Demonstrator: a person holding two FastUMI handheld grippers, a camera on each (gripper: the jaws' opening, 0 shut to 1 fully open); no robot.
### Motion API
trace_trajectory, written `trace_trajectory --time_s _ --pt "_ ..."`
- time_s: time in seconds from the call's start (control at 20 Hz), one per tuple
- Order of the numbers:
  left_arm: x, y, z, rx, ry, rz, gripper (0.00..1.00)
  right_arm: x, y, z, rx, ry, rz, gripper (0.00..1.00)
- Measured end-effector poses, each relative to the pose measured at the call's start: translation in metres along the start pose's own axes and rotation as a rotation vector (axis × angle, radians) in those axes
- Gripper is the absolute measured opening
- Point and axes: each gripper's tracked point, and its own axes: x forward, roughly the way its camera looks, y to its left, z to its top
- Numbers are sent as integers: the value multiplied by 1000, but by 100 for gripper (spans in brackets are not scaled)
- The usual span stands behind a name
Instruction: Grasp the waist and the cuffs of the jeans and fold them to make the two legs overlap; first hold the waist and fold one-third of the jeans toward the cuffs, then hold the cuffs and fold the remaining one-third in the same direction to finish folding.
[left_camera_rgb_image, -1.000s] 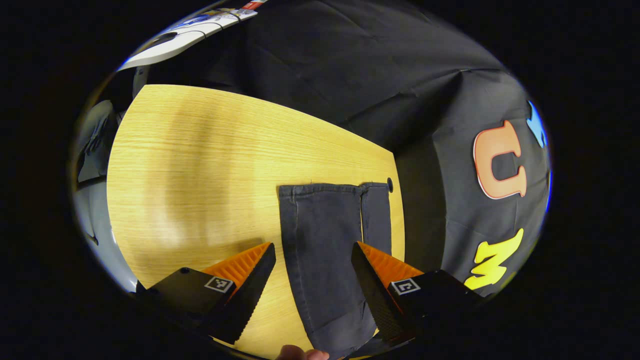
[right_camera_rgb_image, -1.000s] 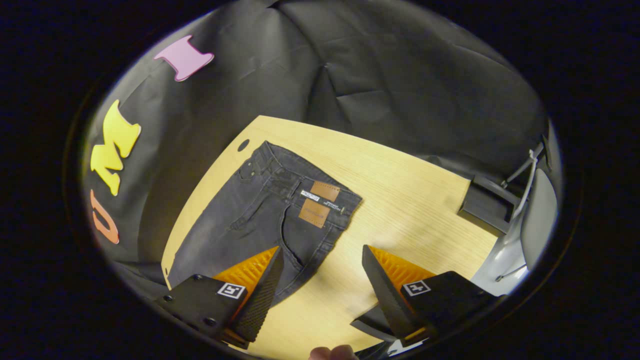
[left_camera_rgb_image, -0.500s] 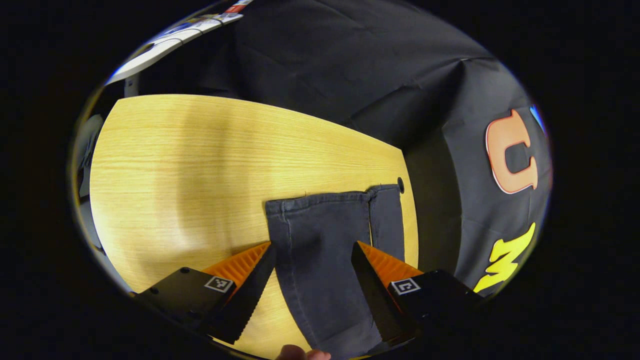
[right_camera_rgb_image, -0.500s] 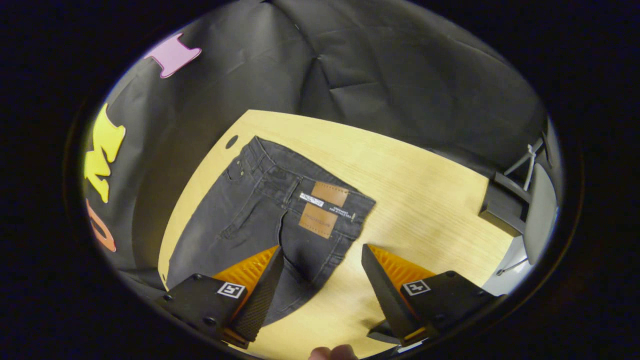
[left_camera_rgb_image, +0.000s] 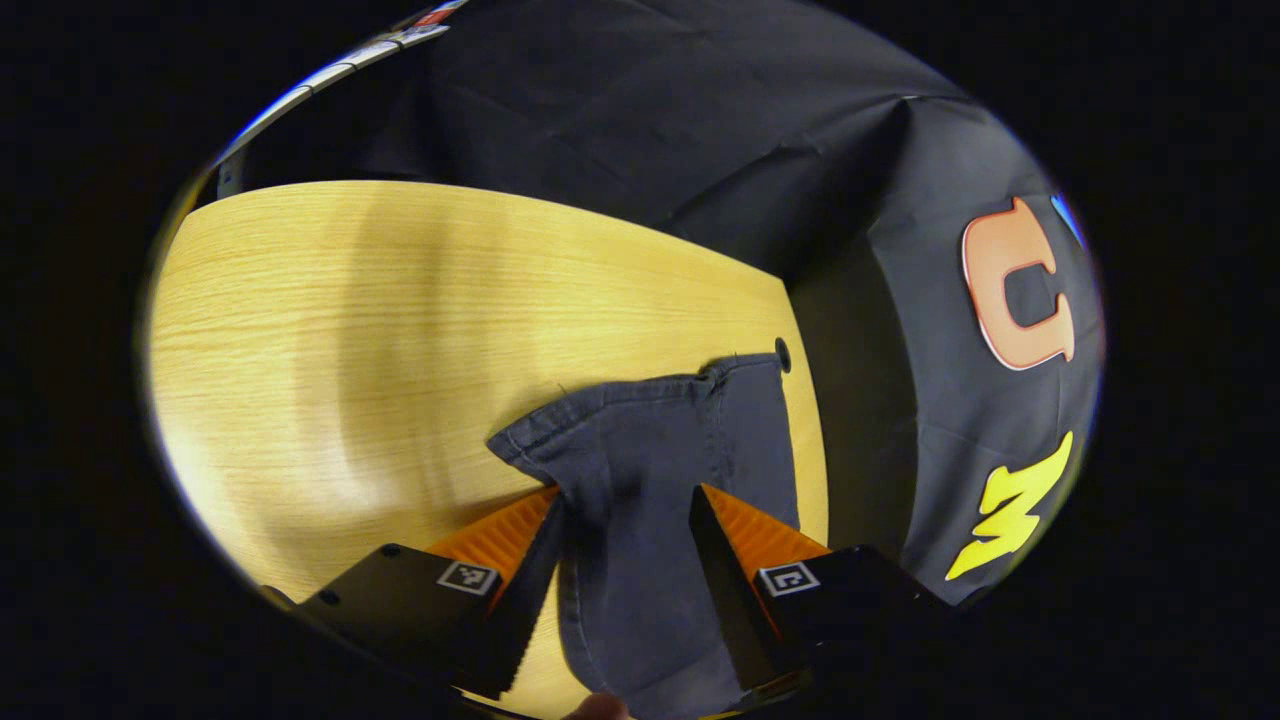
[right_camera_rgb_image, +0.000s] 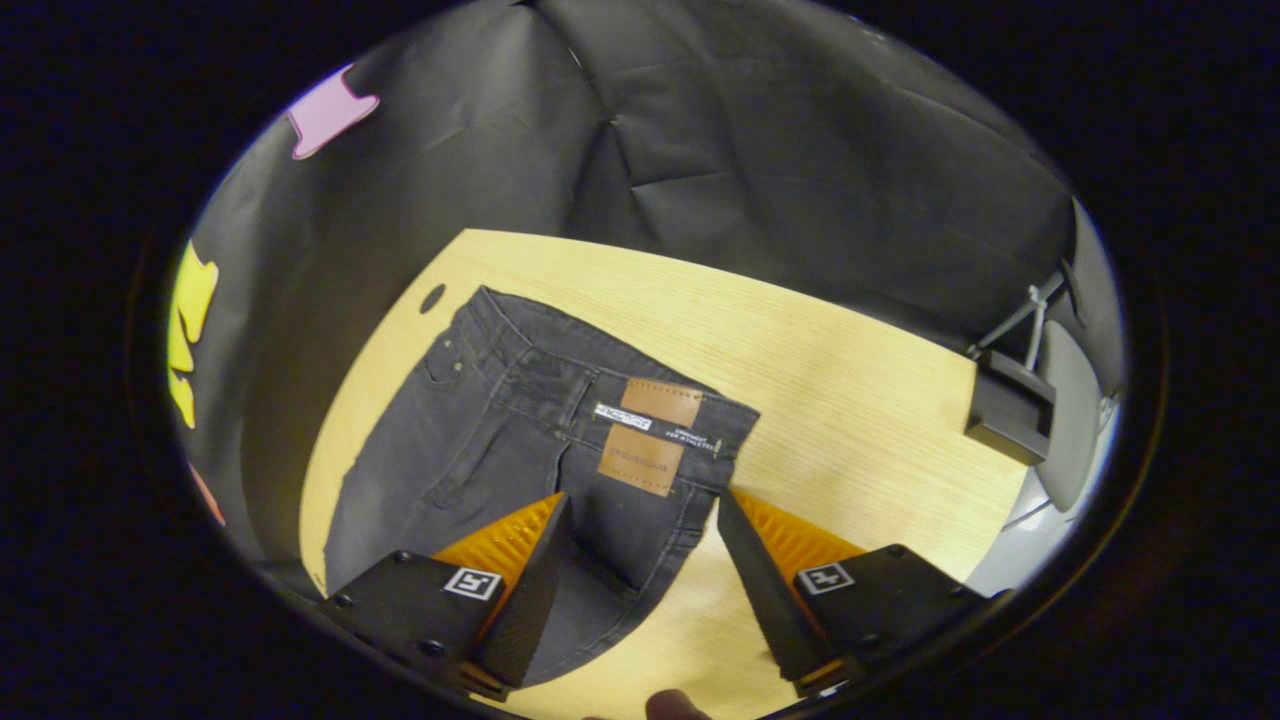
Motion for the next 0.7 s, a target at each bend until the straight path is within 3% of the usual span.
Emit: trace_trajectory --time_s 0.05,0.1,0.15,0.2,0.25,0.3,0.35,0.4,0.5,0.7 --pt "2 -3 0 3 9 -2 83 0 -5 0 -22 -7 -40 75" --pt "5 -3 -2 6 11 -1 71 0 -11 2 -45 -17 -71 64" --pt "7 -1 -4 9 19 8 70 0 -14 2 -72 -17 -93 53" --pt "7 -1 -4 6 24 8 62 -1 -22 3 -106 -20 -137 60" --pt "9 0 -4 4 28 16 67 -1 -26 3 -118 -18 -153 50" --pt "11 3 -6 3 29 28 41 -3 -24 4 -115 -16 -164 41" --pt "13 6 -7 1 33 40 43 -3 -18 3 -94 -10 -138 41" --pt "15 7 -6 2 39 42 27 -3 -18 2 -75 3 -145 31" --pt "13 10 -7 5 54 49 16 -4 -15 1 -55 34 -144 15" --pt "1 10 -8 3 89 73 5 -15 -8 -2 4 135 -69 7"
